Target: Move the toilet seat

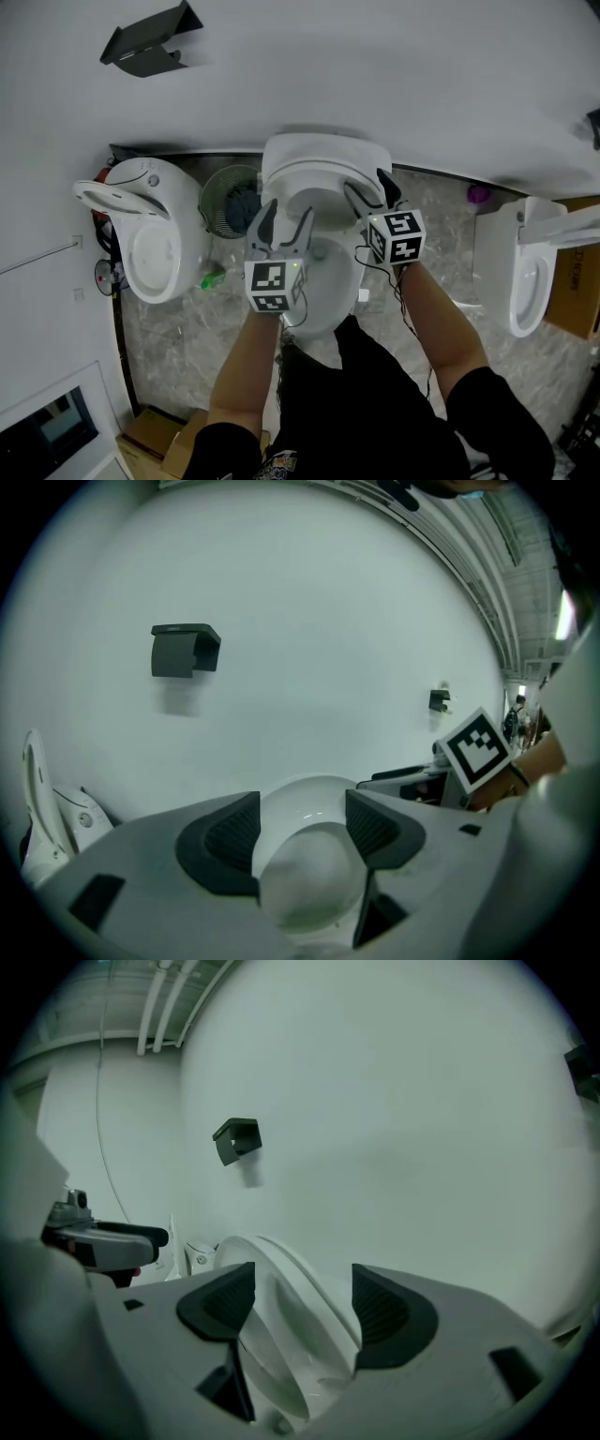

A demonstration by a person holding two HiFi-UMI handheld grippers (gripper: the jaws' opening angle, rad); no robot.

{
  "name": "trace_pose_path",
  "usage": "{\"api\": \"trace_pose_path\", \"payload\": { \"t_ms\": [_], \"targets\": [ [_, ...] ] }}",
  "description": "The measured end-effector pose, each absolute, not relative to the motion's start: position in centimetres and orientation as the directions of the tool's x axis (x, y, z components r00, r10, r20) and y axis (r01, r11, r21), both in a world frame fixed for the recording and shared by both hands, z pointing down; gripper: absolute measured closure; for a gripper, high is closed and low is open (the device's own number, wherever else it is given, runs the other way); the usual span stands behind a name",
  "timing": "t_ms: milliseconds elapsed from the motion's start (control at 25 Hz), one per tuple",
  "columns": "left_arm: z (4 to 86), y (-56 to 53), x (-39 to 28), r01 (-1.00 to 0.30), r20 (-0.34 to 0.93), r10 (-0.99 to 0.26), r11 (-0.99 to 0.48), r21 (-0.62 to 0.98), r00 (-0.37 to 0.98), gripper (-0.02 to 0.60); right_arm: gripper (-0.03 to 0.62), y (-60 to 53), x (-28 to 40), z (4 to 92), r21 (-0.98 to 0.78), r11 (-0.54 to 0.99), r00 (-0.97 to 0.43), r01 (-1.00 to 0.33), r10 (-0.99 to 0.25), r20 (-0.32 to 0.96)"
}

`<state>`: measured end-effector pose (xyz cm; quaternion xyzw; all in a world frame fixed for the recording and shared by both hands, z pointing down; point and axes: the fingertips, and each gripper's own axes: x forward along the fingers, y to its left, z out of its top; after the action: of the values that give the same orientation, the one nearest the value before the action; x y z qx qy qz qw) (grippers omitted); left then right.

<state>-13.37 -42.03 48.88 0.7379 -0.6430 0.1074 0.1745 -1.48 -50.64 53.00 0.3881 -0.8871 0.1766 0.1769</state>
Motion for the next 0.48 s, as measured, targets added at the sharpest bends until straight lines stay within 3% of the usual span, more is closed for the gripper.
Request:
{"api": "trace_pose_path", "payload": {
  "t_ms": [320, 480],
  "targets": [
    [46.4, -40.1, -13.1, -0.982, 0.341, -0.924, -0.14, 0.124, 0.175, 0.31, 0.287, -48.5, -1.8, 50.2, -0.176, 0.649, -0.655, -0.74, -0.636, 0.407],
    [44.6, -38.1, -13.2, -0.98, 0.315, -0.929, -0.166, 0.112, 0.193, 0.374, 0.371, -46.5, -2.1, 47.6, -0.158, 0.663, -0.667, -0.732, -0.65, 0.364]
  ]
}}
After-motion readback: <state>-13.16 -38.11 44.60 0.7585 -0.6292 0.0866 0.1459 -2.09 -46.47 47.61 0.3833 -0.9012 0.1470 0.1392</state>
